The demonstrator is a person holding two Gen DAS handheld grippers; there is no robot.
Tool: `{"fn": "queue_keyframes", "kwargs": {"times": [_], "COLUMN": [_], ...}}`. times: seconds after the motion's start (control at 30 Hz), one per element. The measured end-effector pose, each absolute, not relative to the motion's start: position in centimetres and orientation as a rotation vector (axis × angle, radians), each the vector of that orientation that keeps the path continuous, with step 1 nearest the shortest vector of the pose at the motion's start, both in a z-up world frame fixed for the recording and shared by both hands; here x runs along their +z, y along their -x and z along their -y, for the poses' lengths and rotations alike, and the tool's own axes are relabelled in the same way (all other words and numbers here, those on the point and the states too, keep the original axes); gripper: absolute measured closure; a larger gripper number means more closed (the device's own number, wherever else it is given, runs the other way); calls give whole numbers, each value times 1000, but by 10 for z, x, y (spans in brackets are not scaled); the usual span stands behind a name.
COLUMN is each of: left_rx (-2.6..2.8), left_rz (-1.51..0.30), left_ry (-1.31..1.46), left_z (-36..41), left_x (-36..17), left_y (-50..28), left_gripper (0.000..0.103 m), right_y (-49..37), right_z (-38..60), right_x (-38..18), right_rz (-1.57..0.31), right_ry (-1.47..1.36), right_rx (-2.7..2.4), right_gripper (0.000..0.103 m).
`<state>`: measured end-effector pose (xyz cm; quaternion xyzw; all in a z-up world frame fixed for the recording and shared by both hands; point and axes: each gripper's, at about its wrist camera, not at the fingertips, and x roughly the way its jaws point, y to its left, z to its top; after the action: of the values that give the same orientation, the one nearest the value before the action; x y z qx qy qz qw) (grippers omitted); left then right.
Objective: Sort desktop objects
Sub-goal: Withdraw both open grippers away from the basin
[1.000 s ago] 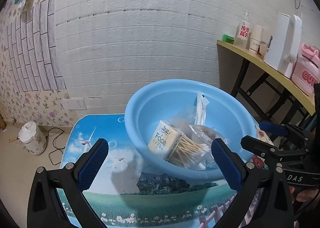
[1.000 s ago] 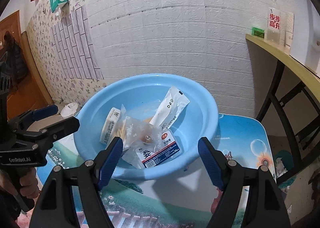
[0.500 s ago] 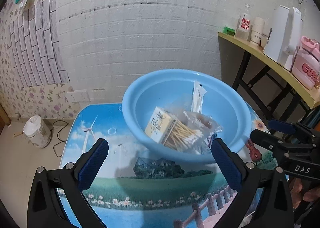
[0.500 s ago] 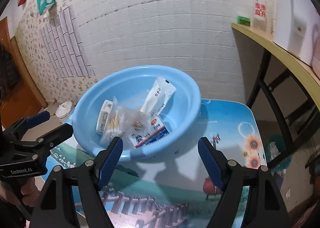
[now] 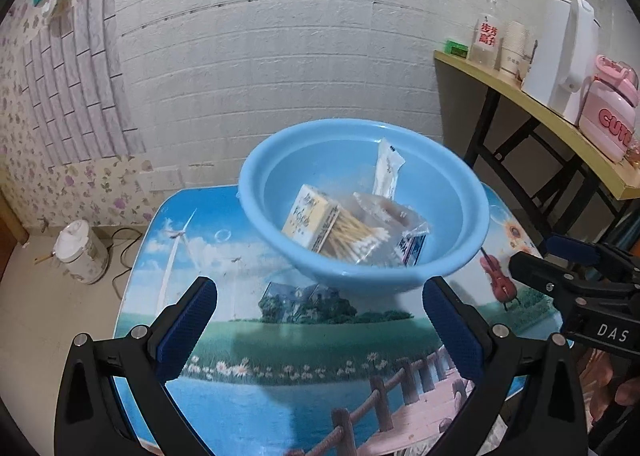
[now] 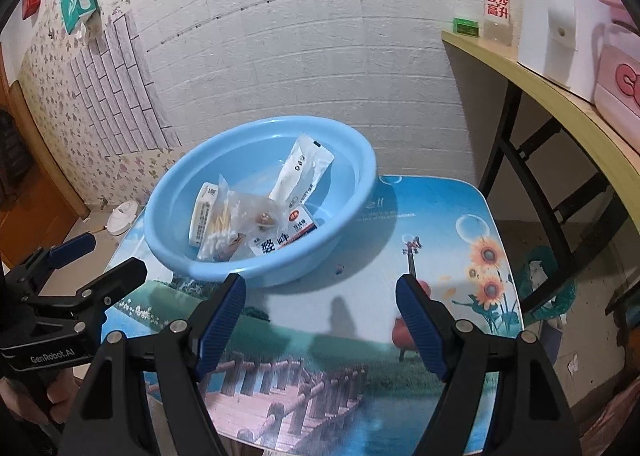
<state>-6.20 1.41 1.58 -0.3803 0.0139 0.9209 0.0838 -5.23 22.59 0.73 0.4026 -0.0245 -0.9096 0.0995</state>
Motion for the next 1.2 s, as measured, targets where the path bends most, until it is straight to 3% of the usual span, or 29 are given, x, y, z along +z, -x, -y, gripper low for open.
{"fn": "queue_keyframes", "kwargs": {"times": [1.2], "left_rx": [2732], "left_rz": [-47], "left_ry": [1267], "left_z": [-18], "left_x": [0], "left_y": [37], "left_gripper": [0], "right_y": [27], "right_z": [-232], "right_x": [-7], "right_rz": [76], "right_ry": [-1274], "right_rx": [-2696], "right_gripper": [24]}}
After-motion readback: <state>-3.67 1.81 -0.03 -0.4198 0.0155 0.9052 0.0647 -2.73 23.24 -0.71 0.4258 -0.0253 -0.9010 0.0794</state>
